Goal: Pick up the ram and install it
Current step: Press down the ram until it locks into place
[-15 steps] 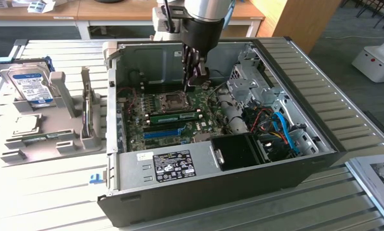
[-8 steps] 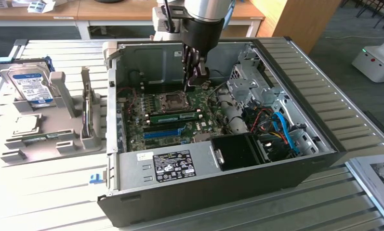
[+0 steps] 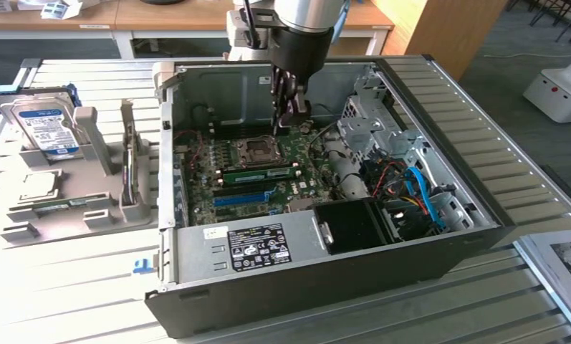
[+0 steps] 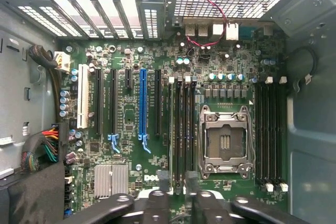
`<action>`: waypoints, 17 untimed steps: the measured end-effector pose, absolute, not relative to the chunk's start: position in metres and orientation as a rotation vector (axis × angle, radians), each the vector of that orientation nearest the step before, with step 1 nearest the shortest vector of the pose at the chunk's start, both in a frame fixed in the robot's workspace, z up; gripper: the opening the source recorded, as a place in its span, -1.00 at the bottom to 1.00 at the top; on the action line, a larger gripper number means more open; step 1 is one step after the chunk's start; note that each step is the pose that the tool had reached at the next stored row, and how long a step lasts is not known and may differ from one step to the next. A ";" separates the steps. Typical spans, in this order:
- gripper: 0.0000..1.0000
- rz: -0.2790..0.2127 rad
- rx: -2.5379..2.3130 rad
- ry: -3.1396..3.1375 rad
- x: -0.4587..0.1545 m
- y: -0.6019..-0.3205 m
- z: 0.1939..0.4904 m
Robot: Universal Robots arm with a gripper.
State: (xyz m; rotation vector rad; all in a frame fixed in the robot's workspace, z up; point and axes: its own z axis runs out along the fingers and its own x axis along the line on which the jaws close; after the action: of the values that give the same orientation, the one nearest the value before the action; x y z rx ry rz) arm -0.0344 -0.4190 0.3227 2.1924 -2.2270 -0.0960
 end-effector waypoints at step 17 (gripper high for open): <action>-0.80 -0.094 2.193 -2.228 -0.034 -0.419 0.323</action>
State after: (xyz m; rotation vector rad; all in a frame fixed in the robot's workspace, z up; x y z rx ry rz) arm -0.0344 -0.4190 0.3227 2.1934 -2.2278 -0.0945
